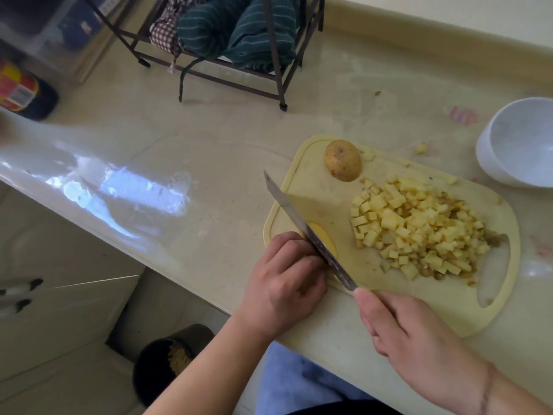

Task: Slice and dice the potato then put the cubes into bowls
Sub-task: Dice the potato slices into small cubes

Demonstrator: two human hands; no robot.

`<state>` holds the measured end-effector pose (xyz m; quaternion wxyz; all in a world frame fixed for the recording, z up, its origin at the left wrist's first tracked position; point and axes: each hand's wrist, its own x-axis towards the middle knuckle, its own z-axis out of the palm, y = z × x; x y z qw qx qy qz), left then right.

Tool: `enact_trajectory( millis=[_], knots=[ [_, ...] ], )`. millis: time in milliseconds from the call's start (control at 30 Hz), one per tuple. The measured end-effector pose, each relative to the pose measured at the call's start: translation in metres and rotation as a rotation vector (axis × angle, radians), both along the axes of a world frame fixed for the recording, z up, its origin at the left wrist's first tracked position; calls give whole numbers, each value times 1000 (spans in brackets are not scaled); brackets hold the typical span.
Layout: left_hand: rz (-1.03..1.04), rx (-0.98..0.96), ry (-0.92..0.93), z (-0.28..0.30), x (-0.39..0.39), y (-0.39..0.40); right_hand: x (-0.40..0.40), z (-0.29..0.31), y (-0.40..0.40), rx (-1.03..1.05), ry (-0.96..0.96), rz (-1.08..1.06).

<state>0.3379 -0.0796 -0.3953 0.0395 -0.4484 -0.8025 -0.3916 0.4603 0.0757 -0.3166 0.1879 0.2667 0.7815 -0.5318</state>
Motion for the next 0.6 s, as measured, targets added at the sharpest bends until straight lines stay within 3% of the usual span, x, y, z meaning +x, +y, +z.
enact_trajectory(
  millis=[333,600],
  knots=[
    [-1,7,55,1,3,-5,6,16,13,-188,-95,-41],
    [5,14,33,-1,4,-7,14,18,4,-122,-80,24]
  ],
)
